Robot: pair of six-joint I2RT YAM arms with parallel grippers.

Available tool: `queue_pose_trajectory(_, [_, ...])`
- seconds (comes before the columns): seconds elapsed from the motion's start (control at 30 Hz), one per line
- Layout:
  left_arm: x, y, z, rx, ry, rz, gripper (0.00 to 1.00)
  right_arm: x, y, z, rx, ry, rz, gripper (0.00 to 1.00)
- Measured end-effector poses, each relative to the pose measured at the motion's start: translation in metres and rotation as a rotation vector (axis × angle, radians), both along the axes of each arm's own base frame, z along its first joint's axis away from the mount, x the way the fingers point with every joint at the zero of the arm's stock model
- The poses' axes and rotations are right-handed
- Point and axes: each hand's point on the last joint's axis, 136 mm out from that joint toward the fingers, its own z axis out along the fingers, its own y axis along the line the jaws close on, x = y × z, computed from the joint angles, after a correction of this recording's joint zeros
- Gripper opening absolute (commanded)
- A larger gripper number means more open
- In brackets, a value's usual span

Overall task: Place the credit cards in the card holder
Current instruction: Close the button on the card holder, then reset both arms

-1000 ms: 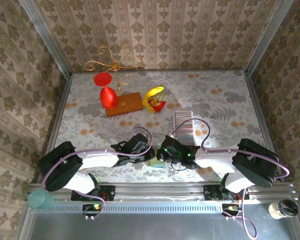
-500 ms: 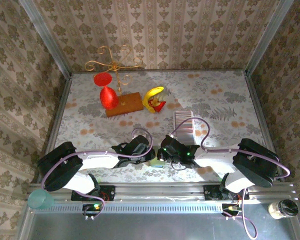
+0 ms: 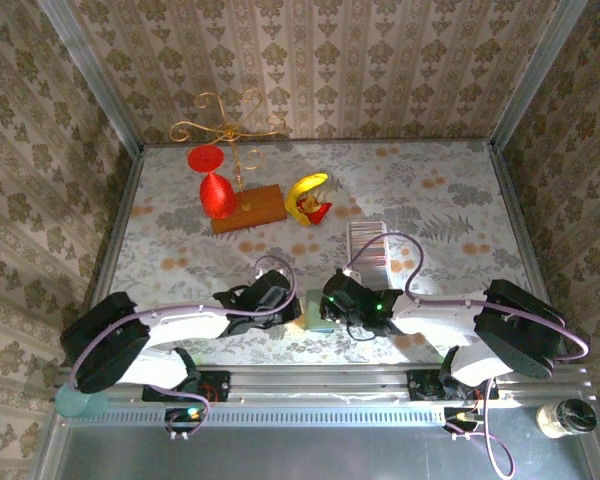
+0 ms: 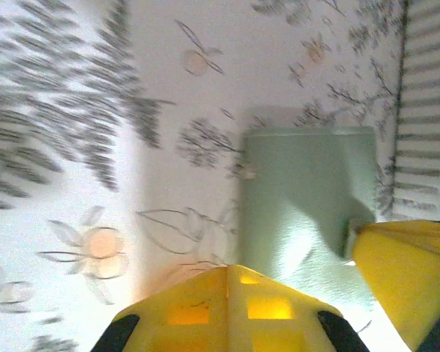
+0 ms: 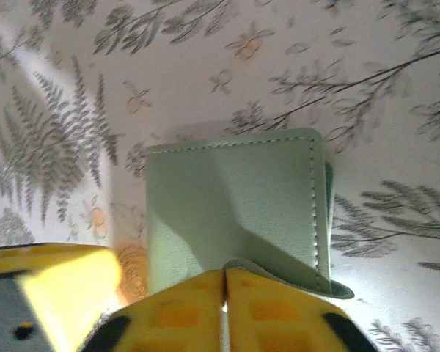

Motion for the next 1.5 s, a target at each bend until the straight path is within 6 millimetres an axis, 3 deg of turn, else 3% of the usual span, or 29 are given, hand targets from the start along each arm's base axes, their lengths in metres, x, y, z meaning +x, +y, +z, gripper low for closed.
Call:
queue_pose_trajectory(0.07, [0.006, 0.012, 0.009, 0.008, -0.02, 0.02, 0.09, 0.004, -0.001, 0.004, -0.023, -0.014, 0.0, 0.22])
queue_pose_trajectory(0.13, [0.011, 0.023, 0.027, 0.003, -0.065, 0.032, 0.17, 0.009, 0.0, 0.01, -0.037, -0.031, 0.002, 0.33])
queue_pose_trajectory(0.23, [0.02, 0.038, 0.066, -0.008, -0.156, 0.039, 0.34, 0.017, 0.007, 0.029, -0.032, -0.068, 0.018, 0.39])
queue_pose_trajectory(0.37, [0.034, 0.056, 0.126, -0.029, -0.295, 0.063, 0.69, 0.023, 0.011, 0.078, 0.025, -0.161, 0.039, 0.5])
queue_pose_trajectory(0.4, [0.036, 0.061, 0.14, -0.03, -0.328, 0.065, 0.83, 0.024, 0.009, 0.092, 0.035, -0.188, 0.044, 0.5])
queue_pose_trajectory(0.5, [0.039, 0.07, 0.172, -0.037, -0.407, 0.06, 1.0, 0.023, -0.002, 0.137, 0.058, -0.298, 0.061, 0.54])
queue_pose_trajectory(0.77, [0.038, 0.087, 0.228, -0.004, -0.627, 0.003, 1.0, 0.002, -0.062, 0.258, 0.12, -0.725, 0.111, 0.83])
queue_pose_trajectory(0.87, [0.051, 0.105, 0.231, 0.077, -0.724, 0.062, 1.0, -0.001, -0.09, 0.281, 0.049, -0.891, 0.091, 0.99])
queue_pose_trajectory(0.9, [0.057, 0.114, 0.227, 0.117, -0.756, 0.096, 1.0, 0.0, -0.099, 0.284, 0.003, -0.946, 0.081, 1.0])
queue_pose_trajectory(1.0, [0.079, 0.151, 0.205, 0.272, -0.81, 0.228, 1.0, 0.009, -0.116, 0.273, -0.166, -1.081, 0.073, 1.0])
queue_pose_trajectory(1.1, [0.102, 0.204, 0.172, 0.46, -0.75, 0.391, 1.0, 0.029, -0.14, 0.238, -0.353, -1.134, 0.031, 1.0])
queue_pose_trajectory(1.17, [0.115, 0.24, 0.157, 0.543, -0.69, 0.507, 1.0, 0.048, -0.17, 0.211, -0.479, -1.09, -0.033, 1.0])
queue_pose_trajectory(1.23, [0.126, 0.274, 0.143, 0.593, -0.656, 0.612, 1.0, 0.067, -0.213, 0.193, -0.575, -1.006, -0.156, 1.0])
queue_pose_trajectory(1.37, [0.133, 0.305, 0.105, 0.652, -0.601, 0.654, 1.0, 0.088, -0.289, 0.176, -0.644, -0.876, -0.407, 1.0])
queue_pose_trajectory(1.43, [0.132, 0.311, 0.089, 0.676, -0.584, 0.634, 1.0, 0.093, -0.309, 0.16, -0.666, -0.821, -0.452, 1.0])
queue_pose_trajectory(1.5, [0.132, 0.316, 0.085, 0.687, -0.598, 0.625, 1.0, 0.097, -0.316, 0.142, -0.665, -0.771, -0.456, 1.0])
